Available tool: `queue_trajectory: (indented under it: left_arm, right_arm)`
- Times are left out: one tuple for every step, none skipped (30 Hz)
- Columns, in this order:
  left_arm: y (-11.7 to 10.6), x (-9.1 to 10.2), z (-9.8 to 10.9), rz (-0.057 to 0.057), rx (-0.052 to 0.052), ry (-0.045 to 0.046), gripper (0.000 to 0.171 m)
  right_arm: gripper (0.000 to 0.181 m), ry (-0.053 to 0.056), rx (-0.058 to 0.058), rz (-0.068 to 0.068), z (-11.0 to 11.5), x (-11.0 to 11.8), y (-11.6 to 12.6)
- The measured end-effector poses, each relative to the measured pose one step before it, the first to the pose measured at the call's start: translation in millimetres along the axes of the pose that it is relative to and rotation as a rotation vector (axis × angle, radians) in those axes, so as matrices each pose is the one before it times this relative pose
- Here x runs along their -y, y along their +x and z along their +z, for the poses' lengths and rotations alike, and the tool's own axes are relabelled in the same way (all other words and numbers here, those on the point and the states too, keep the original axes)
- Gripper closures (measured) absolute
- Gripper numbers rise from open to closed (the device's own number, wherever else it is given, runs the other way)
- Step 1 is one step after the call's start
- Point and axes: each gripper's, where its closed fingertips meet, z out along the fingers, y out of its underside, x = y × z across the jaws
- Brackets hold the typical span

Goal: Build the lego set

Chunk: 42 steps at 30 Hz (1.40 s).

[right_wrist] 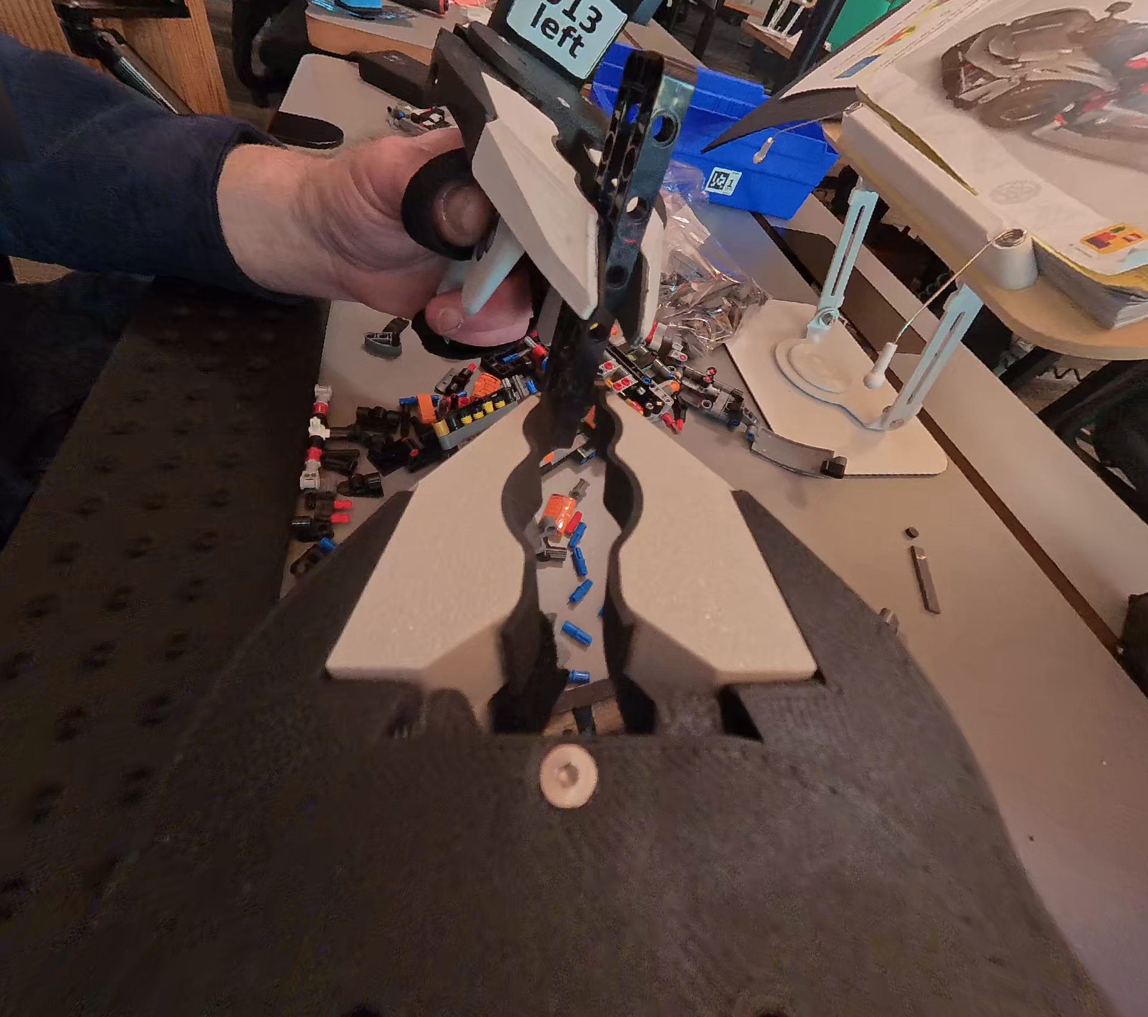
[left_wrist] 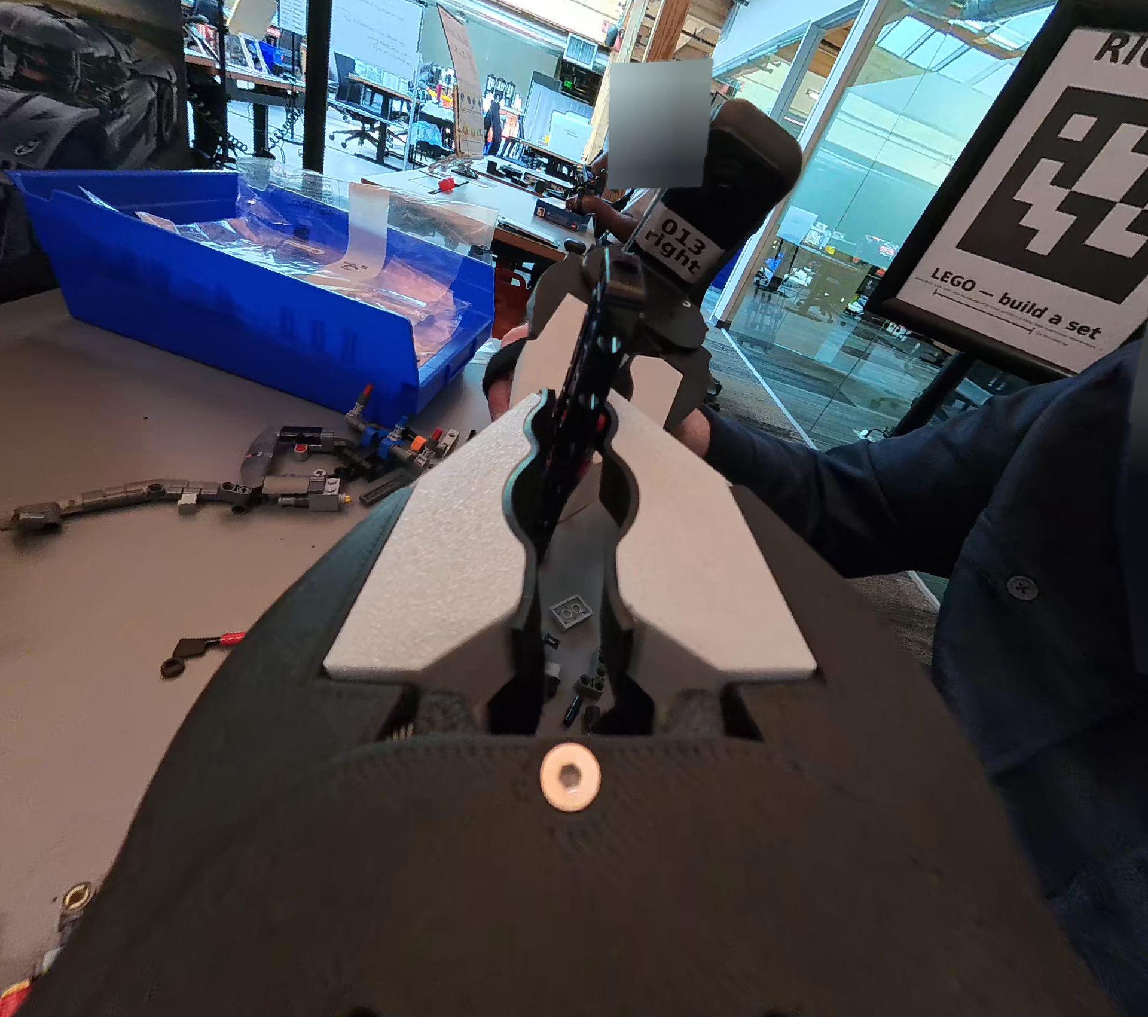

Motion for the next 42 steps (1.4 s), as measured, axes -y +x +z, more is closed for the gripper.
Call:
queue_trajectory:
  left_arm:
    - [-0.62,-0.45,0.23,-0.0046,-0.0007,0.00040,0.162]
    - [-0.40,-0.36,0.15,-0.0037,-0.0002,0.00031,0.162]
    - [-0.39,-0.49,0.18,-0.0011,0.0009,-0.00125,0.162]
    - [-0.01,0.10,-0.10,0.0002,-0.0001,0.00140,0.162]
    - [0.11,0.49,-0.14,0.0008,0.0007,0.00335,0.162]
    - [0.26,0.53,-0.17,0.0013,-0.0004,0.00290,0.163]
    - [-0.13,0.79,-0.41,0.0004,0.0010,0.00411,0.163]
    - [-0.64,0.46,-0.40,-0.0008,0.0032,0.00328,0.164]
    - [-1.06,-0.01,-0.38,-0.0026,0.0042,0.00121,0.164]
    - [-1.38,-0.06,-0.14,-0.0026,0.0068,0.00176,0.165]
    - [-0.91,0.08,-0.09,-0.0022,0.0041,0.00231,0.165]
    - [-0.20,-0.19,0.08,-0.0019,0.0002,0.00016,0.165]
    - [-0.46,-0.13,0.04,0.0020,0.0038,-0.00115,0.166]
    - [-0.71,-0.82,0.30,0.0052,0.0071,-0.00490,0.166]
    - [-0.71,-1.55,0.54,0.0039,0.0065,-0.00974,0.166]
    - [-0.74,-1.76,0.83,0.0027,0.0052,-0.00975,0.166]
    - [-0.81,-0.84,0.53,0.0018,0.0061,-0.00406,0.166]
    - [-0.80,0.14,0.00,0.0007,0.0045,0.00149,0.166]
    - [-0.59,0.68,-0.61,0.0004,0.0028,0.00292,0.165]
    - [-0.89,0.88,-1.22,0.0026,0.0042,0.00150,0.165]
    - [-0.81,1.25,-1.58,0.0024,0.0040,0.00346,0.164]
    - [0.15,2.09,-1.64,-0.0009,-0.0038,0.00853,0.165]
    - [-0.30,1.53,-1.52,-0.0010,0.0009,0.00418,0.167]
    - [-2.28,-0.55,-1.51,0.0075,0.0155,-0.00994,0.167]
    - [-5.11,-1.67,-1.78,0.0155,0.0307,-0.01547,0.167]
    - [-4.17,-1.75,-1.38,-0.0005,0.0136,-0.01231,0.167]
    - [-2.47,-1.49,-0.91,-0.0229,-0.0101,-0.00710,0.167]
    - [-2.07,0.03,-1.10,-0.0271,-0.0122,0.00652,0.167]
    - [-1.63,0.72,-0.86,-0.0207,-0.0078,0.01206,0.167]
    - [-0.49,-0.02,0.01,-0.0146,-0.0080,0.00482,0.167]
    - [0.09,-1.19,1.10,-0.0067,-0.0053,-0.00267,0.167]
    - [0.58,-2.07,2.06,0.0010,-0.0027,-0.00804,0.167]
    - [0.76,-2.56,2.90,0.0065,-0.0005,-0.01081,0.167]
    - [1.19,-3.09,3.20,0.0075,-0.0031,-0.01389,0.167]
    - [1.58,-3.40,3.25,0.0049,-0.0072,-0.01617,0.167]
    - [-0.16,-2.00,2.21,0.0044,0.0053,-0.00837,0.167]
    - [-1.29,-1.08,1.07,0.0077,0.0125,-0.00412,0.167]
    - [-0.25,0.22,0.14,0.0085,0.0059,-0.00076,0.166]
    - [-0.24,2.07,-1.20,0.0106,0.0059,0.00693,0.164]
    - [-0.70,3.80,-2.28,0.0102,0.0088,0.01515,0.162]
    - [-0.66,3.72,-2.52,0.0055,0.0060,0.01429,0.162]
    - [1.33,1.26,-1.76,0.0022,-0.0075,0.00011,0.165]
  right_arm:
    - [0.171,-0.0012,0.0038,0.0114,0.30,-0.85,0.47]
    - [0.171,-0.0001,0.0035,0.0142,0.23,-0.90,0.67]
    - [0.171,0.0006,0.0055,0.0147,0.19,-0.79,0.39]
    - [0.171,0.0022,0.0080,0.0127,0.09,-0.31,-0.14]
    - [0.171,0.0050,0.0068,0.0105,-0.25,0.25,-0.24]
    - [0.172,0.0064,0.0061,0.0095,-0.32,0.53,-0.13]
    - [0.172,0.0082,0.0092,0.0083,-0.54,0.87,-0.78]
    - [0.172,0.0096,0.0088,0.0089,-0.52,1.04,-0.66]
    - [0.171,0.0076,0.0089,0.0134,-0.29,0.58,-0.27]
    - [0.171,0.0047,0.0097,0.0185,-0.14,0.00,-0.04]
    - [0.170,0.0050,0.0084,0.0179,-0.31,-0.07,0.23]
    - [0.170,0.0056,0.0070,0.0128,-0.45,0.41,0.12]
    - [0.170,0.0045,0.0058,0.0069,-0.32,0.41,-0.30]
    - [0.170,0.0003,0.0042,0.0047,0.06,-0.30,-0.31]
    - [0.171,-0.0058,0.0037,0.0047,0.31,-1.20,-0.10]
    - [0.172,-0.0098,0.0036,0.0046,0.61,-1.70,-0.24]
    - [0.172,-0.0092,0.0022,0.0052,0.40,-1.68,0.10]
    - [0.172,-0.0061,-0.0039,0.0022,-0.09,-0.88,0.83]
    - [0.172,-0.0011,-0.0077,-0.0033,-0.49,-0.04,1.11]
    - [0.172,0.0022,-0.0066,-0.0012,-0.51,0.34,0.98]
    - [0.172,0.0049,-0.0032,0.0058,-0.73,0.54,1.06]
    - [0.172,0.0125,-0.0010,0.0136,-0.95,1.48,1.26]
    - [0.172,0.0198,0.0062,0.0183,-0.99,2.34,0.10]
    - [0.172,0.0125,0.0087,0.0137,-0.43,1.34,-0.66]
    - [0.172,-0.0036,-0.0070,0.0028,-0.11,-0.89,1.39]
    - [0.172,-0.0122,-0.0150,-0.0062,-0.03,-2.22,2.54]
    - [0.172,-0.0085,-0.0088,-0.0018,-0.04,-1.88,1.96]
    - [0.172,0.0004,0.0012,0.0082,-0.03,-0.60,0.99]
    - [0.171,0.0027,0.0022,0.0124,-0.22,-0.34,1.08]
    - [0.168,-0.0006,0.0031,0.0138,0.34,-1.00,0.85]
    - [0.165,-0.0052,0.0058,0.0153,0.85,-1.71,0.25]
    - [0.161,-0.0037,0.0071,0.0127,1.32,-1.09,-0.29]
    - [0.159,-0.0003,0.0085,0.0066,1.66,-0.21,-1.16]
    - [0.157,-0.0033,0.0082,-0.0010,1.90,-0.69,-1.62]
    - [0.160,-0.0124,0.0026,-0.0085,1.79,-2.08,-1.13]
    - [0.171,-0.0203,-0.0045,-0.0168,1.11,-2.99,-0.57]
    - [0.172,-0.0192,-0.0137,-0.0204,0.31,-2.56,0.74]
    - [0.172,-0.0131,-0.0179,-0.0141,-0.49,-1.47,1.78]
    - [0.172,-0.0038,-0.0189,-0.0120,-1.11,-0.13,2.02]
    - [0.172,0.0020,-0.0138,-0.0109,-1.38,0.68,1.55]
    - [0.173,0.0004,-0.0083,-0.0029,-1.10,0.01,1.30]
    - [0.173,-0.0027,-0.0006,0.0011,-0.33,-0.76,0.50]
